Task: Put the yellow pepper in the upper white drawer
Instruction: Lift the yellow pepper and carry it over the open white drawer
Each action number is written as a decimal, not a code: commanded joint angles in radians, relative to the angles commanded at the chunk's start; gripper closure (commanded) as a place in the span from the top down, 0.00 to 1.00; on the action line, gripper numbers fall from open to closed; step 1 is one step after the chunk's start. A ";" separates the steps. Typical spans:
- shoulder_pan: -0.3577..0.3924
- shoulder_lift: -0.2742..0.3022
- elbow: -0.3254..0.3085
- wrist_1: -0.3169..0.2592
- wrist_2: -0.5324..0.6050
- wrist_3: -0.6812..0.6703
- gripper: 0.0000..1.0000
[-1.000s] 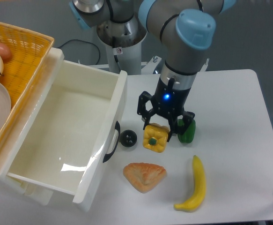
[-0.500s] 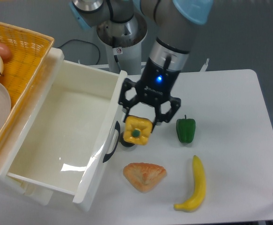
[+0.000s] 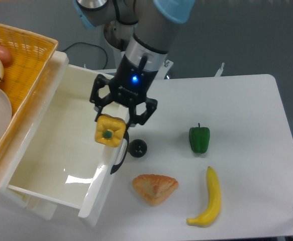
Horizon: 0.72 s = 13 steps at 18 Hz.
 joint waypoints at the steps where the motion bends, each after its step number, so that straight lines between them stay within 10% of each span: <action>1: -0.003 0.002 -0.002 0.000 0.000 0.000 0.09; 13: -0.064 -0.008 -0.026 0.006 0.000 0.003 0.17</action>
